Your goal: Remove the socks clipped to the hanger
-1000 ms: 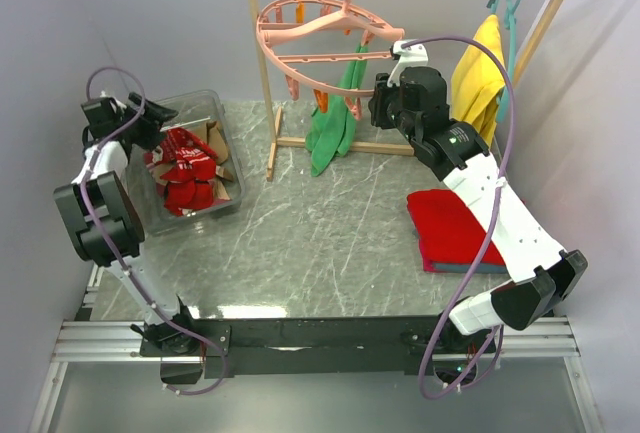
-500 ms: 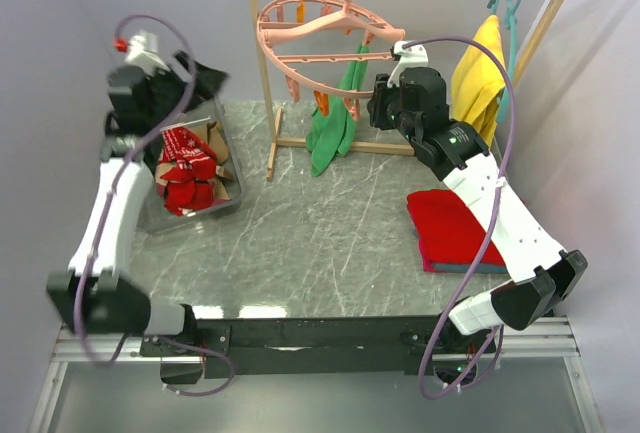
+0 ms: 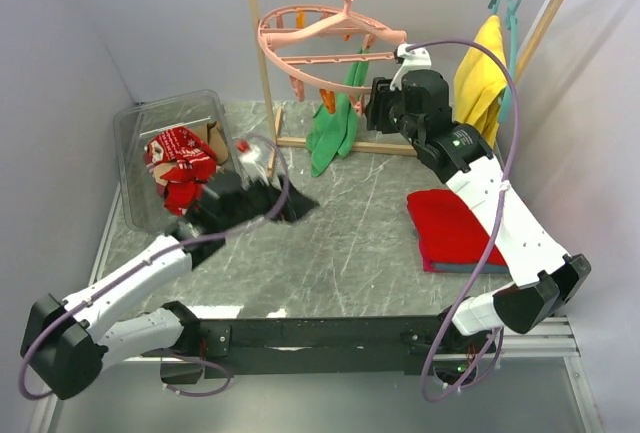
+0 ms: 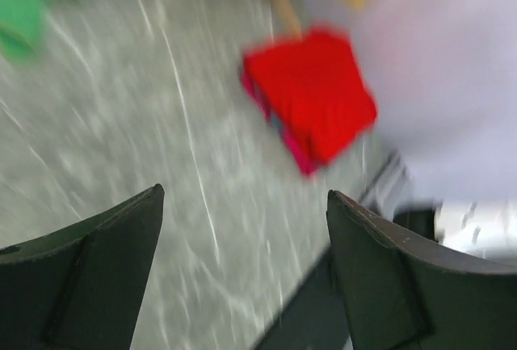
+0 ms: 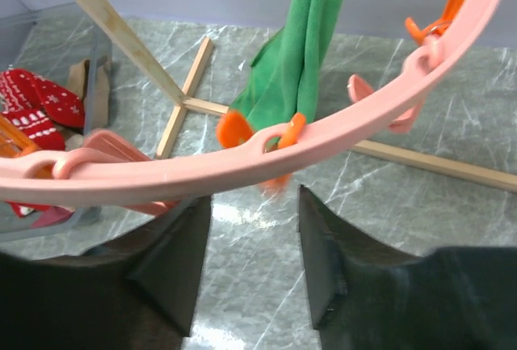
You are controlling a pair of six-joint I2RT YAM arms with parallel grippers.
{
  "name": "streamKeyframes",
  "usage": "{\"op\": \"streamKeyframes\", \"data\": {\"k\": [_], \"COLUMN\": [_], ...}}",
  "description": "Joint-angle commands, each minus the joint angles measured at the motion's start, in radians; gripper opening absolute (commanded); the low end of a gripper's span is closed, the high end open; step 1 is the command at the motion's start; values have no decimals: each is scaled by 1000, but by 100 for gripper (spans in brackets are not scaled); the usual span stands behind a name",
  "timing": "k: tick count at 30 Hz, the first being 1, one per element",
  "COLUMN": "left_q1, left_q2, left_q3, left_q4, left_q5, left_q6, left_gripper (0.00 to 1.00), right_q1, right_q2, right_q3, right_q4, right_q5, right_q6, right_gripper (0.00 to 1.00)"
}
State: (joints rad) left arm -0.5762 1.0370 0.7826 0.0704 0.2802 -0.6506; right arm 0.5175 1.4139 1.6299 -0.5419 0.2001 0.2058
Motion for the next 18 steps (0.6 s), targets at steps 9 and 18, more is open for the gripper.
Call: {"op": "streamKeyframes", "data": {"k": [9, 18], "left_q1": [-339, -366], "left_q2": [-72, -89], "left_q3": [-259, -358], "left_q4": [238, 351], "left_q5": [-174, -190], "left_q6": [-46, -69], "left_gripper": [87, 87], "right_q1": [4, 6], "right_q2": [-124, -297], "right_q3": [-105, -301], "right_q4": [19, -6], "right_q5": [-53, -99], "right_q6": [52, 113], "right_gripper": [82, 100]}}
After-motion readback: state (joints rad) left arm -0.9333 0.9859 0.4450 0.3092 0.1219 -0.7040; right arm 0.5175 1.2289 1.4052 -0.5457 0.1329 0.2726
